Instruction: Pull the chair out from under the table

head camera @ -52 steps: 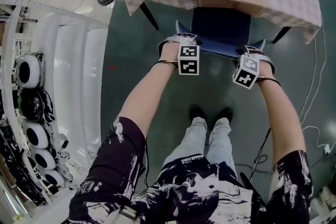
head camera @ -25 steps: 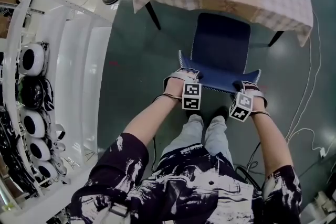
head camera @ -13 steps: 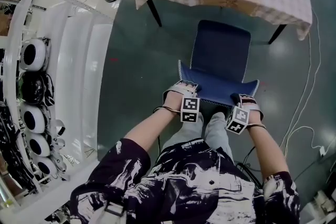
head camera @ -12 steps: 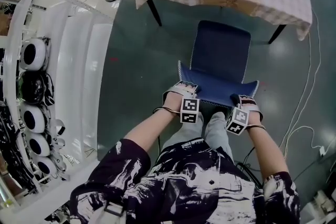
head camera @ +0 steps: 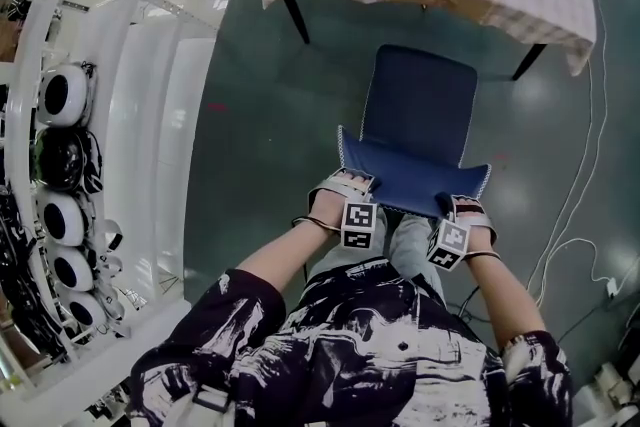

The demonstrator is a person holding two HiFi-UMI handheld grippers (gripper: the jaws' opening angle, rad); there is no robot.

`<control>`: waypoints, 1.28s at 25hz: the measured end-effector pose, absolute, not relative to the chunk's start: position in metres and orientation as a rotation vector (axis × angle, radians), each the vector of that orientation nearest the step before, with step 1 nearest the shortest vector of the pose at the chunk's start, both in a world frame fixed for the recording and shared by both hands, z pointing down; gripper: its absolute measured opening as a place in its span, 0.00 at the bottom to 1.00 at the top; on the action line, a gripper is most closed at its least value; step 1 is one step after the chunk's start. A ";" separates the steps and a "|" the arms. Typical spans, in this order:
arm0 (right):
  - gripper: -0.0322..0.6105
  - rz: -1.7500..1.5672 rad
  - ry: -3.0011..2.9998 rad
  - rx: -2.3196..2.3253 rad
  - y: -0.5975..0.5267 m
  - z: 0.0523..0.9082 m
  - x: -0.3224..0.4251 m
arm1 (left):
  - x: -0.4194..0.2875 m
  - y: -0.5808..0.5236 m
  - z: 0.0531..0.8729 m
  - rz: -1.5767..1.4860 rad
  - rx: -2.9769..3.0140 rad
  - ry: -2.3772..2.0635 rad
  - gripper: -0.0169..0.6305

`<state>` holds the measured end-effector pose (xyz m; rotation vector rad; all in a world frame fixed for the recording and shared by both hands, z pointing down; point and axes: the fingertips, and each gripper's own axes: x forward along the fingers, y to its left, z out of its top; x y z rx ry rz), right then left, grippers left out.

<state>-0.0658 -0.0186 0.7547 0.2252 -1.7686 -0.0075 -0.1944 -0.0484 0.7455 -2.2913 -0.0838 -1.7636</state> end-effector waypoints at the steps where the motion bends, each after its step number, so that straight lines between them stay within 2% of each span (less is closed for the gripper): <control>1: 0.33 -0.008 -1.769 0.223 -0.016 0.755 -0.066 | -0.195 -0.045 0.746 -1.765 -2.292 -0.084 0.27; 19: 0.33 -0.032 -1.779 0.219 0.011 0.759 -0.063 | -0.191 -0.014 0.749 -1.783 -2.295 -0.108 0.27; 22: 0.37 -0.039 -1.786 0.218 0.017 0.762 -0.062 | -0.190 -0.010 0.751 -1.780 -2.288 -0.102 0.30; 26: 0.50 0.009 -1.819 0.117 0.029 0.760 -0.064 | -0.190 -0.010 0.748 -1.739 -2.343 -0.108 0.38; 32: 0.51 0.047 -1.917 0.004 0.042 0.700 -0.044 | -0.232 -0.017 0.708 -1.768 -2.417 -0.079 0.38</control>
